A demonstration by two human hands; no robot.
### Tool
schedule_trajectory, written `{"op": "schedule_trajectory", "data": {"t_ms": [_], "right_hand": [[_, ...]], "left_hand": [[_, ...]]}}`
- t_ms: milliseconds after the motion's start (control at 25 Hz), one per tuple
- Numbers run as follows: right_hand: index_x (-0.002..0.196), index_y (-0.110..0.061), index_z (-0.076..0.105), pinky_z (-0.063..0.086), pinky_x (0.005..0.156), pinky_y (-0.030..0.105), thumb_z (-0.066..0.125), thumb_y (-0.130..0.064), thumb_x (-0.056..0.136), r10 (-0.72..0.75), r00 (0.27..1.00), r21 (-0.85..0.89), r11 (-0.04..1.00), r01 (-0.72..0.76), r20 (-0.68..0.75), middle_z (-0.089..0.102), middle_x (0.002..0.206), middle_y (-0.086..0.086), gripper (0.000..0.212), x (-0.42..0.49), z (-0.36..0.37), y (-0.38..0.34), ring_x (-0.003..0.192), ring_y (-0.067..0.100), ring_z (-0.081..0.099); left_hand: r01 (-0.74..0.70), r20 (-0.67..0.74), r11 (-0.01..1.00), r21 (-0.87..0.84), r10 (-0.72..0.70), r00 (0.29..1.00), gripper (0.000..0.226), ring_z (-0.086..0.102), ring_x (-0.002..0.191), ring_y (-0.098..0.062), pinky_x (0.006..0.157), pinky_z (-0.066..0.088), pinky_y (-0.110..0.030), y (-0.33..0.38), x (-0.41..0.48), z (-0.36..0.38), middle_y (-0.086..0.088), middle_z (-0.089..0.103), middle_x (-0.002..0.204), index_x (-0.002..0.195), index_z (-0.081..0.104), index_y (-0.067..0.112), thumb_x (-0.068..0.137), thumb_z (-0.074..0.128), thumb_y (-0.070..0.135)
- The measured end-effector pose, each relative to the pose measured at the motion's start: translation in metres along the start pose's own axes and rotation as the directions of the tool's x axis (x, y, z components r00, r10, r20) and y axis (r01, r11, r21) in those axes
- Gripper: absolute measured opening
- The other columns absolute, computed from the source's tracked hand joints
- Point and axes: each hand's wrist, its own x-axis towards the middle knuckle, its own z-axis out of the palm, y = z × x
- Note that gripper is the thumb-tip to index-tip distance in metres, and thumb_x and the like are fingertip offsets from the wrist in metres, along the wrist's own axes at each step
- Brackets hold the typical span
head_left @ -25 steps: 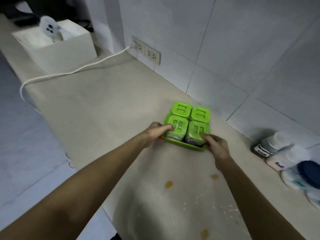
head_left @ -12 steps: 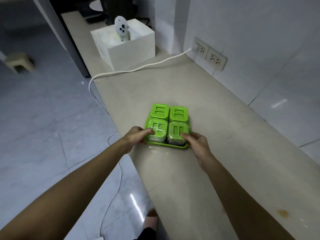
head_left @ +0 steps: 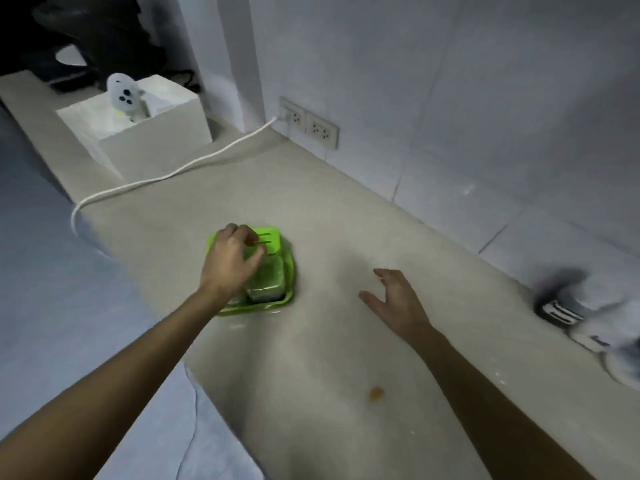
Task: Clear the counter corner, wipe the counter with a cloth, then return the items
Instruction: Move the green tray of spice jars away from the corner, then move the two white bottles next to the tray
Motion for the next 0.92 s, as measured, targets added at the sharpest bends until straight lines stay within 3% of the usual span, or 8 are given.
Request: {"op": "schedule_trajectory", "data": {"t_ms": [160,280,360,520,640,760,920], "right_hand": [[0.130,-0.009,0.050,0.040,0.102,0.036,0.062,-0.030,0.087,0.089,0.977,-0.179,0.976,-0.124,-0.192,0.051,0.131,0.011,0.049,-0.052,-0.097,0.094,0.122,0.027,0.049],[0.119,-0.007,0.057,0.047,0.090,0.042,0.064,-0.023,0.082,0.139,0.924,-0.286,0.925,-0.250,-0.356,0.057,0.119,0.014,0.041,-0.088,-0.172,0.167,0.110,0.035,0.055],[0.112,-0.004,0.061,0.049,0.082,0.045,0.068,-0.017,0.076,0.137,0.882,-0.349,0.882,-0.316,-0.452,0.060,0.112,0.018,0.039,-0.102,-0.215,0.204,0.101,0.040,0.057],[0.115,-0.007,0.060,0.046,0.084,0.046,0.069,-0.018,0.076,0.092,0.842,-0.431,0.826,-0.363,-0.532,0.060,0.116,0.018,0.042,-0.109,-0.264,0.244,0.102,0.040,0.056],[0.130,-0.013,0.050,0.041,0.095,0.044,0.065,-0.032,0.082,0.148,0.880,-0.406,0.844,-0.350,-0.452,0.054,0.128,0.014,0.053,-0.104,-0.273,0.259,0.115,0.035,0.051],[0.131,-0.013,0.048,0.041,0.093,0.040,0.066,-0.038,0.081,0.126,0.914,-0.383,0.880,-0.282,-0.385,0.055,0.128,0.011,0.059,-0.095,-0.268,0.266,0.113,0.032,0.053],[0.127,-0.010,0.051,0.045,0.088,0.037,0.071,-0.028,0.079,0.117,0.896,-0.263,0.932,-0.248,-0.428,0.056,0.125,0.014,0.055,-0.081,-0.260,0.265,0.108,0.033,0.057]], "left_hand": [[-0.332,0.168,0.938,-0.102,0.345,0.923,0.020,0.055,0.076,-0.022,0.073,0.041,-0.031,0.108,0.014,0.057,0.001,0.055,0.080,0.087,0.064,0.013,0.082,0.053,0.029],[-0.486,0.276,0.859,-0.163,0.512,0.813,0.014,0.057,0.086,-0.022,0.077,0.046,-0.033,0.206,0.001,0.124,0.003,0.053,0.086,0.095,0.065,0.012,0.086,0.060,0.021],[-0.556,0.337,0.804,-0.211,0.594,0.731,0.023,0.057,0.099,-0.023,0.085,0.047,-0.033,0.270,-0.012,0.168,-0.003,0.057,0.099,0.106,0.063,0.011,0.087,0.060,0.023],[-0.615,0.454,0.743,-0.264,0.658,0.600,0.052,0.045,0.123,-0.029,0.103,0.040,-0.038,0.382,-0.034,0.229,-0.011,0.046,0.131,0.133,0.047,0.012,0.084,0.059,0.024],[-0.671,0.548,0.711,-0.211,0.654,0.521,0.062,0.041,0.126,-0.033,0.104,0.040,-0.042,0.437,-0.039,0.253,-0.012,0.037,0.140,0.140,0.036,0.014,0.084,0.061,0.024],[-0.673,0.625,0.723,-0.155,0.599,0.501,0.058,0.040,0.124,-0.033,0.103,0.040,-0.041,0.455,-0.035,0.270,-0.012,0.035,0.138,0.139,0.037,0.017,0.086,0.061,0.024],[-0.667,0.584,0.725,-0.172,0.620,0.524,0.051,0.052,0.113,-0.035,0.098,0.043,-0.037,0.454,-0.030,0.283,-0.014,0.039,0.133,0.136,0.045,0.017,0.088,0.062,0.020]]}}
